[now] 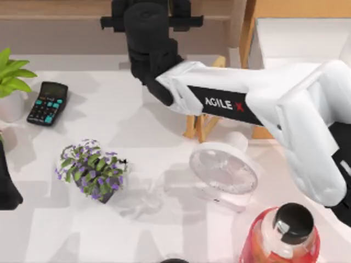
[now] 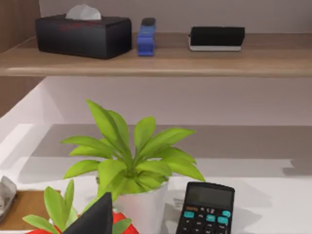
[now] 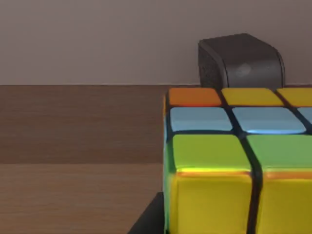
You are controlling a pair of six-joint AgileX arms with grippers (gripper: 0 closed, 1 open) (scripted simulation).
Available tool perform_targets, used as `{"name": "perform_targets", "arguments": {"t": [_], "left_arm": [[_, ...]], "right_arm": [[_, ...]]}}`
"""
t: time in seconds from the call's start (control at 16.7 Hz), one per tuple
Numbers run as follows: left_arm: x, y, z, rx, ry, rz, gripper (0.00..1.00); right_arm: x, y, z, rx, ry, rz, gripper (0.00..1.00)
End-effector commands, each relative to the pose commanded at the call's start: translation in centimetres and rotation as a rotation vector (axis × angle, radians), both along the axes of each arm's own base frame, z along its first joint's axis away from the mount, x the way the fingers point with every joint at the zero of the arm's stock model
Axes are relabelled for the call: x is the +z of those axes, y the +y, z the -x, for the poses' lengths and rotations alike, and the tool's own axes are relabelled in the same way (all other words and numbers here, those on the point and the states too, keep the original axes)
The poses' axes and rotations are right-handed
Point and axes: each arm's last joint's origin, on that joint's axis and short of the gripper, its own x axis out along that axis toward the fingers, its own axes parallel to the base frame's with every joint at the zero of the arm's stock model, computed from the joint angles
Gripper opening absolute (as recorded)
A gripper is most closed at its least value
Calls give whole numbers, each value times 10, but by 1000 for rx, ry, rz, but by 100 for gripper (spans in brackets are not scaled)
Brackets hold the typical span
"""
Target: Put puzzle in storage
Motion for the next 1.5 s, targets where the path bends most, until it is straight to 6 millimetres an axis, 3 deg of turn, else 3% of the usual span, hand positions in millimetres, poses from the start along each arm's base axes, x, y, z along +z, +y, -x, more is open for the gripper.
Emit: {"name": "perform_targets", "arguments": {"t": [0.48,0.84,1.2,1.32,1.5], "left_arm": [[0,0,0,0,0,0,100],[0,0,0,0,0,0,100],[0,0,0,0,0,0,100],[0,0,0,0,0,0,100],[0,0,0,0,0,0,100]], "right_arm": [[7,1,3,5,-6,-6,0],[16,3,21,9,8,9,0],[19,1,19,2,1,-2,0],[29,0,17,19,-2,-16,0],[61,1,12,99,10,-50,0]]}}
